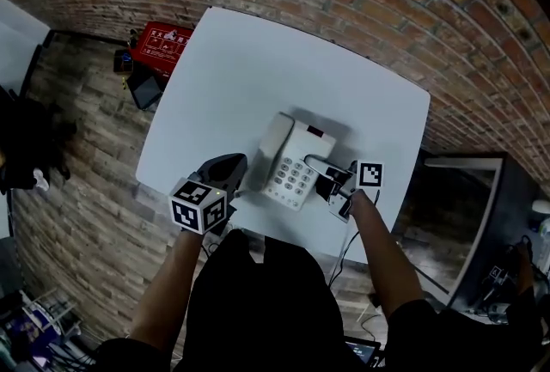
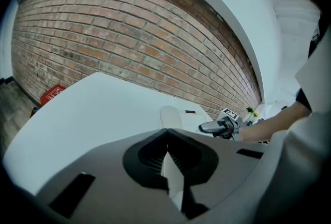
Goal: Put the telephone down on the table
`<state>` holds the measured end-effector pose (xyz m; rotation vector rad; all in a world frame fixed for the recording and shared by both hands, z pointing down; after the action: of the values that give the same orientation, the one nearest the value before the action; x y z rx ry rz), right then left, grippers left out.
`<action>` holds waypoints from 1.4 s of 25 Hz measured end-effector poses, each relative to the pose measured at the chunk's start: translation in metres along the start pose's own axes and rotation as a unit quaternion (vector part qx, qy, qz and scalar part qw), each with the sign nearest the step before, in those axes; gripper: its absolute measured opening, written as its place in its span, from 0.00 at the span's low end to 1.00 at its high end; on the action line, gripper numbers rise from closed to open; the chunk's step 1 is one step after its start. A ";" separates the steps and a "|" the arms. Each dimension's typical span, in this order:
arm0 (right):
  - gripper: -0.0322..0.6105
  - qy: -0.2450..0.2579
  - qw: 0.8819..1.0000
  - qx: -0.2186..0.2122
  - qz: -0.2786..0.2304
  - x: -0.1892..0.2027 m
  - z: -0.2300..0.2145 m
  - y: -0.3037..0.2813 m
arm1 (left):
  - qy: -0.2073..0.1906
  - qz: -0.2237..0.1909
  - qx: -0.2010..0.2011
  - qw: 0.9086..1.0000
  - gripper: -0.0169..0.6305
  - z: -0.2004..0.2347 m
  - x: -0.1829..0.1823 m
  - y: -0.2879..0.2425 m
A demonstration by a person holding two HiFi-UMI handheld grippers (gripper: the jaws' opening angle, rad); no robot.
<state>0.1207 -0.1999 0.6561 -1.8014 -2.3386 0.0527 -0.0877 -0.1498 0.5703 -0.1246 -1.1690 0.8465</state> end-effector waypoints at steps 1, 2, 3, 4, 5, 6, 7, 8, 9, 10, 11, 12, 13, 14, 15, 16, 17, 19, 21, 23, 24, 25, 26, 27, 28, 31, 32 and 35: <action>0.40 -0.001 1.000 0.002 0.002 -0.001 -0.001 0.000 | 0.001 0.002 0.000 1.000 0.05 0.000 0.001 -0.002; 0.40 0.001 1.000 0.004 0.004 -0.003 -0.001 -0.001 | 0.001 0.004 0.000 1.000 0.05 -0.001 0.002 -0.003; 0.40 0.006 1.000 0.006 0.006 -0.004 -0.001 -0.002 | 0.001 0.006 0.001 1.000 0.05 -0.001 0.003 -0.004; 0.40 0.011 1.000 0.010 0.009 -0.006 -0.002 -0.002 | 0.001 0.007 0.001 1.000 0.05 -0.001 0.005 -0.004; 0.40 0.011 1.000 0.016 0.011 -0.007 -0.002 -0.003 | 0.001 0.008 0.000 1.000 0.05 -0.001 0.006 -0.004; 0.40 0.003 1.000 0.023 0.011 -0.007 -0.003 -0.004 | 0.001 0.008 0.000 1.000 0.05 -0.001 0.007 -0.004; 0.40 -0.002 1.000 0.027 0.010 -0.008 -0.003 -0.005 | 0.002 0.008 0.000 1.000 0.05 0.000 0.007 -0.004; 0.40 0.007 1.000 0.026 0.011 -0.010 -0.001 -0.008 | 0.003 0.007 0.001 1.000 0.05 0.000 0.007 -0.004; 0.40 0.028 0.999 0.022 0.013 -0.012 0.000 -0.010 | 0.004 0.006 0.002 1.000 0.05 0.001 0.007 -0.003; 0.40 0.046 0.998 0.026 0.014 -0.014 0.001 -0.011 | 0.005 0.005 0.004 1.000 0.05 0.002 0.006 -0.003; 0.40 0.046 0.998 0.043 0.012 -0.014 -0.001 -0.010 | 0.005 0.005 0.005 1.000 0.05 0.003 0.005 -0.002; 0.40 0.029 0.997 0.065 0.009 -0.011 -0.004 -0.008 | 0.005 0.005 0.006 1.000 0.05 0.004 0.005 -0.001; 0.40 0.011 0.997 0.082 0.006 -0.008 -0.006 -0.007 | 0.004 0.005 0.007 1.000 0.05 0.005 0.004 0.000; 0.40 0.004 0.996 0.091 0.006 -0.007 -0.007 -0.008 | 0.003 0.006 0.007 1.000 0.05 0.006 0.004 0.001; 0.40 0.007 0.995 0.098 0.008 -0.006 -0.008 -0.009 | 0.002 0.006 0.008 1.000 0.05 0.007 0.004 0.001; 0.41 0.015 0.994 0.106 0.012 -0.006 -0.009 -0.011 | 0.001 0.006 0.008 1.000 0.05 0.008 0.004 0.002; 0.42 0.023 0.993 0.118 0.016 -0.006 -0.010 -0.011 | 0.001 0.007 0.010 1.000 0.05 0.009 0.003 0.002; 0.45 0.037 0.989 0.141 0.022 -0.004 -0.012 -0.012 | 0.000 0.007 0.013 1.000 0.05 0.010 0.003 0.003; 0.46 0.043 0.987 0.155 0.022 -0.003 -0.012 -0.011 | -0.002 0.008 0.016 1.000 0.05 0.010 0.002 0.003; 0.46 0.051 0.984 0.169 0.021 -0.004 -0.011 -0.010 | -0.005 0.010 0.019 1.000 0.05 0.010 0.002 0.004; 0.47 0.055 0.982 0.178 0.022 -0.005 -0.011 -0.010 | -0.006 0.010 0.021 1.000 0.05 0.011 0.002 0.004; 0.48 0.060 0.980 0.188 0.024 -0.005 -0.011 -0.009 | -0.007 0.011 0.022 1.000 0.05 0.011 0.003 0.005; 0.49 0.064 0.978 0.197 0.025 -0.005 -0.010 -0.009 | -0.008 0.012 0.024 1.000 0.05 0.011 0.003 0.005; 0.49 0.068 0.976 0.207 0.026 -0.005 -0.010 -0.008 | -0.009 0.012 0.026 1.000 0.05 0.011 0.003 0.006; 0.50 0.071 0.974 0.215 0.027 -0.005 -0.010 -0.007 | -0.009 0.012 0.028 1.000 0.05 0.011 0.003 0.006; 0.51 0.081 0.968 0.236 0.025 -0.006 -0.009 -0.006 | -0.011 0.012 0.034 0.999 0.05 0.010 0.002 0.007; 0.52 0.084 0.967 0.241 0.023 -0.006 -0.009 -0.005 | -0.012 0.012 0.036 0.999 0.05 0.010 0.002 0.007; 0.52 0.101 0.960 0.262 0.020 -0.006 -0.009 -0.002 | -0.009 0.011 0.043 0.999 0.05 0.008 0.002 0.008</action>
<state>0.1219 -0.2072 0.6647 -1.5058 -1.9118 0.4289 -0.0988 -0.1453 0.5712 -0.0595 -1.1470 0.9185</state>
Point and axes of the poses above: the fingertips, and each gripper's own axes: y backward along the fingers, z to its left, x out of its underside, the point moved 4 cm from there along y, backward along the fingers, and after that the axes turned 4 degrees about -z, right-handed, at the moved point
